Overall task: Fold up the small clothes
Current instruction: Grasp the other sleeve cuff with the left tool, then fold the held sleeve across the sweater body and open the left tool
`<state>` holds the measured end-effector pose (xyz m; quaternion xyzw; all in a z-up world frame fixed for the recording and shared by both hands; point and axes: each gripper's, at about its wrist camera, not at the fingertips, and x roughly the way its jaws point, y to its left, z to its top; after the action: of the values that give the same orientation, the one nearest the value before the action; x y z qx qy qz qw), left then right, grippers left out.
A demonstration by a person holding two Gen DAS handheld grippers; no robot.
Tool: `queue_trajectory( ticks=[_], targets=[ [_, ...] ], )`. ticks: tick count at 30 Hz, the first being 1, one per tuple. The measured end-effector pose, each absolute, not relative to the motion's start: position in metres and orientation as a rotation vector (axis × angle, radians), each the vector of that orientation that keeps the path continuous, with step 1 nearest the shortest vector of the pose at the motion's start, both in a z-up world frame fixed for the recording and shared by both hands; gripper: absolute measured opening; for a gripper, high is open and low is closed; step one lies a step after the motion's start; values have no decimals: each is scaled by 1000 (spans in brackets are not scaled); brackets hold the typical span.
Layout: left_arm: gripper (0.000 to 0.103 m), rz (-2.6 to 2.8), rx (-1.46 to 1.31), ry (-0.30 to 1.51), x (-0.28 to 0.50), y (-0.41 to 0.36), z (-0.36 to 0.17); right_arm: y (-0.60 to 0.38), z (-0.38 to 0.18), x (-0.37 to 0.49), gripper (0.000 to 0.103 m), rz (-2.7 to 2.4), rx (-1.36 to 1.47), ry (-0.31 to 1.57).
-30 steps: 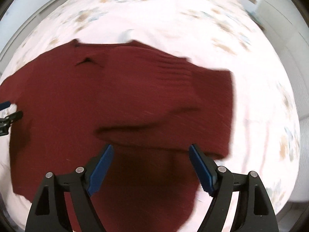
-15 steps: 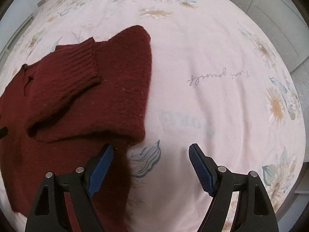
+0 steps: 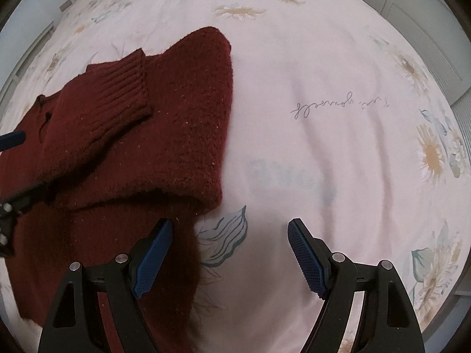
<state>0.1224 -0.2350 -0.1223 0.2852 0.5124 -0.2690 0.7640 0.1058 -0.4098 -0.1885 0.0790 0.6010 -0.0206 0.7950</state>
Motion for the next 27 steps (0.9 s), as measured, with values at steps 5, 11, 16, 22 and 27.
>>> queue_trajectory(
  ticks=[5,11,16,22,27],
  targets=[
    [102,-590,611,1160,135,-252,-138,-411,-192,108,81,-37,178,1297],
    [53,-550,609,1204,158,-264,-155,-411,-196,108,81,-37,184,1303],
    [15,-502,595,1143,168,-249,-143,-406,-197,110,81,-42,167,1304],
    [13,-432,425,1129,189,-191,-115,-396,-190,114,81,-19,171,1267],
    [13,-363,303,1109,194,-139,-103,-378,-180,121,48,8,136,1245]
  ],
)
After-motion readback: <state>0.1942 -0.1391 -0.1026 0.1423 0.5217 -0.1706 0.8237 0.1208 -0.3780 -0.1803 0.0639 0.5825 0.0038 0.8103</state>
